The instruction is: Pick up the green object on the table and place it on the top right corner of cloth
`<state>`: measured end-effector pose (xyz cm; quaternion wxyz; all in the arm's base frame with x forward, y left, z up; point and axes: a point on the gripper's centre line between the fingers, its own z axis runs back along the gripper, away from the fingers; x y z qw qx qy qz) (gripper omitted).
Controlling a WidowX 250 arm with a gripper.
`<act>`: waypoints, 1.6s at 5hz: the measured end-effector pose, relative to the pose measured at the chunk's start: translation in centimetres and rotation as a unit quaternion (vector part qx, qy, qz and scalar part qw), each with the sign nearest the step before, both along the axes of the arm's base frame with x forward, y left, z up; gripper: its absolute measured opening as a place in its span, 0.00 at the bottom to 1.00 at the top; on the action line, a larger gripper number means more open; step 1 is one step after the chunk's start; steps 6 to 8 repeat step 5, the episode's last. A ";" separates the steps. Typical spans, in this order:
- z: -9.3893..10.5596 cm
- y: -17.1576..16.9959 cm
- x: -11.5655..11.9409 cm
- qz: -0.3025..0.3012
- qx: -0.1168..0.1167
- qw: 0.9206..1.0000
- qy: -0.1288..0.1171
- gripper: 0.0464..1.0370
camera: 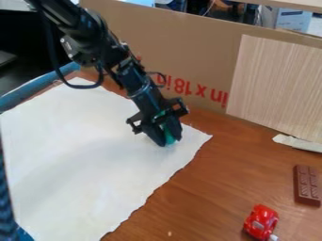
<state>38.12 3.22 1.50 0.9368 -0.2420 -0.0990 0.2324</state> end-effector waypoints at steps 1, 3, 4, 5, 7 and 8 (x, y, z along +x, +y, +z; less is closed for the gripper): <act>2.5 0.2 -0.6 -0.012 -0.018 0.999 -0.030 0.81; 7.4 1.0 -3.2 -0.093 0.009 0.994 -0.062 0.96; 10.1 2.9 -5.2 -0.174 0.081 0.981 0.004 0.96; 12.9 4.2 -7.3 -0.222 0.153 0.963 0.007 0.96; 12.9 4.2 -7.3 -0.222 0.153 0.963 0.007 0.96; 12.9 4.2 -7.3 -0.222 0.153 0.963 0.007 0.96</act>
